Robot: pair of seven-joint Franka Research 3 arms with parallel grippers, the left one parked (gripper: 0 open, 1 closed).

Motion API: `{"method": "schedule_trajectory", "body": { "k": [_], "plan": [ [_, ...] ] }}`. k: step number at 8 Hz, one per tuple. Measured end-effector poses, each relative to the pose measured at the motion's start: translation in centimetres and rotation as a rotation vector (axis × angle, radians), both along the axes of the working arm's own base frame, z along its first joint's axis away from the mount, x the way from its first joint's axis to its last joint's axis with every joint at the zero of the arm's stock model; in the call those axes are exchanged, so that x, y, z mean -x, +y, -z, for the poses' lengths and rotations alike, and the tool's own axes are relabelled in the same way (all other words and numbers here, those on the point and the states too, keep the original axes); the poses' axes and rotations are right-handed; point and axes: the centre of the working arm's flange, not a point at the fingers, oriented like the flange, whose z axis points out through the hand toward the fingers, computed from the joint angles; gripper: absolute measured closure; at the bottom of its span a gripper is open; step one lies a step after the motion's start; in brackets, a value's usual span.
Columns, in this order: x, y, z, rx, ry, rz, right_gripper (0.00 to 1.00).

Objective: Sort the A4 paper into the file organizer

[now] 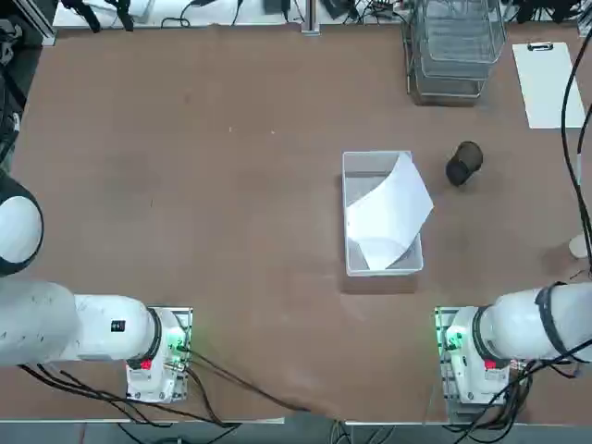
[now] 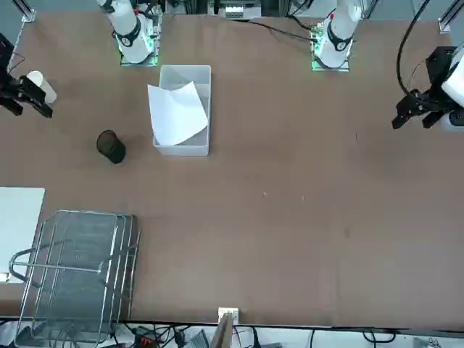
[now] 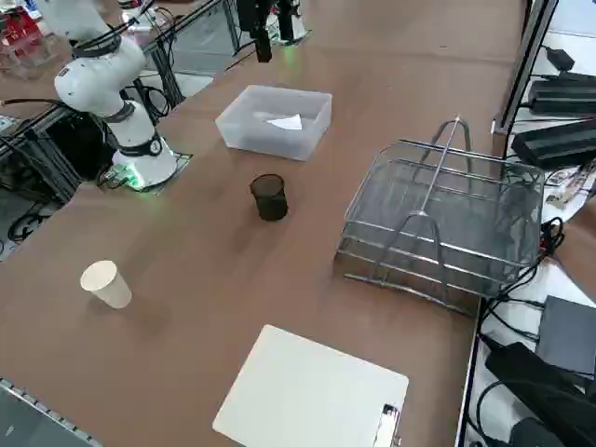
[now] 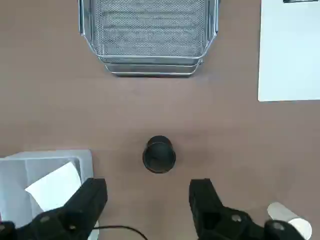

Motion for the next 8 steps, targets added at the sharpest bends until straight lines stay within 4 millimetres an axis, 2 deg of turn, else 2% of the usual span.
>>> {"method": "schedule_trajectory", "body": {
  "k": [4, 6, 8],
  "plan": [
    [0.1, 1.1, -0.2, -0.05, 0.021, -0.011, 0.0],
    [-0.6, 2.7, 2.7, -0.096, 0.113, -0.03, 0.0],
    [-1.7, 5.1, 7.8, -0.168, 0.225, -0.028, 0.0]
  ]
}}
